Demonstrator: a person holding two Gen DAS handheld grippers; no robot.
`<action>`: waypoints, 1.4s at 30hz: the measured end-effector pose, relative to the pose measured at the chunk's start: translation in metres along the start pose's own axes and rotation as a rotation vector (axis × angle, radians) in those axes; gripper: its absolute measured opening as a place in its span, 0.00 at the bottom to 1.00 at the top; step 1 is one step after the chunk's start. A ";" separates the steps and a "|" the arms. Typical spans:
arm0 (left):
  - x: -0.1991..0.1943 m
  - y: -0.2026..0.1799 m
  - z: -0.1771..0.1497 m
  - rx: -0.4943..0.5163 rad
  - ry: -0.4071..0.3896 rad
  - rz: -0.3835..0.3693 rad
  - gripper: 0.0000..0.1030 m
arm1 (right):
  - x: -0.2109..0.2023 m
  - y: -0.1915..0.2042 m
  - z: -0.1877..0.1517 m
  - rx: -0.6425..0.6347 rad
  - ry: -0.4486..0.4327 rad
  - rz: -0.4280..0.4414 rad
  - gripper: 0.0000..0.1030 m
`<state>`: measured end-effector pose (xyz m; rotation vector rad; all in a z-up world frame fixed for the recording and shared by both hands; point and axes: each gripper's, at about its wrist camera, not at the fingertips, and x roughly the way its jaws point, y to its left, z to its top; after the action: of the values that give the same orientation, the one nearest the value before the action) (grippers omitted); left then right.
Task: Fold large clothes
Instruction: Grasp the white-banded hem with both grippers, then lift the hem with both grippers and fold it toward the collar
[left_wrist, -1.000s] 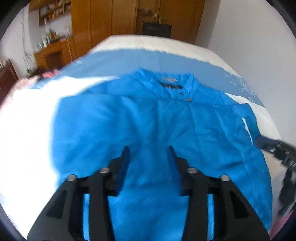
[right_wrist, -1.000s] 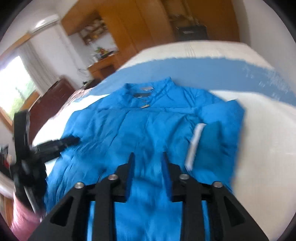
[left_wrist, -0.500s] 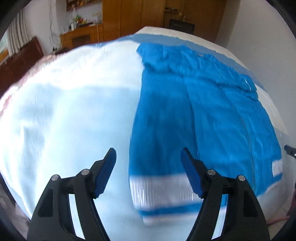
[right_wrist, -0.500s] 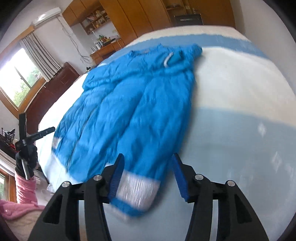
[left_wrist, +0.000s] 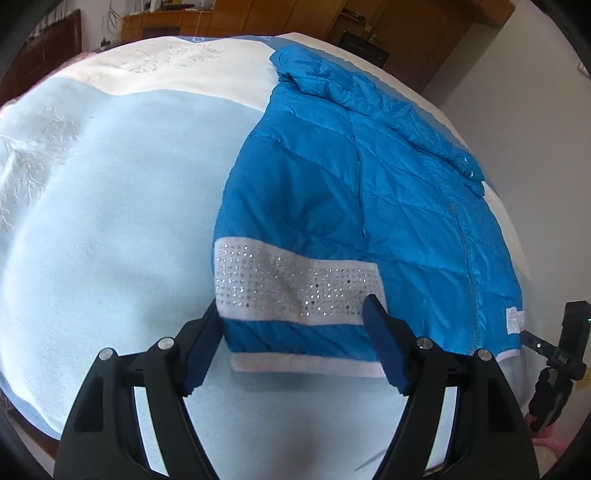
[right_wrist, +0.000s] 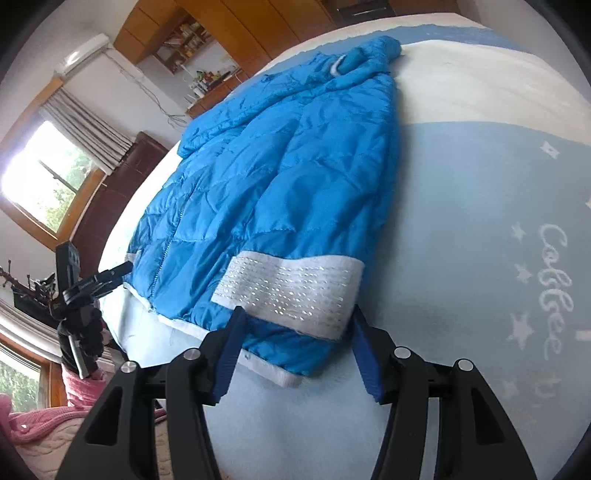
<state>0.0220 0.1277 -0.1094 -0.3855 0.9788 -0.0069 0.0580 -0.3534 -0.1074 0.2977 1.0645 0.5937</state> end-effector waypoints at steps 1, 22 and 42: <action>0.001 -0.001 0.000 -0.004 -0.003 0.012 0.61 | 0.003 0.002 0.001 -0.010 -0.003 -0.004 0.51; -0.029 0.017 -0.014 -0.065 -0.046 -0.013 0.10 | -0.010 0.013 -0.017 -0.152 0.043 0.049 0.11; -0.070 -0.038 0.130 -0.027 -0.210 -0.305 0.09 | -0.092 0.043 0.112 -0.205 -0.175 0.135 0.08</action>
<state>0.0944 0.1454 0.0241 -0.5463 0.7071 -0.2260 0.1112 -0.3672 0.0327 0.2384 0.8122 0.7780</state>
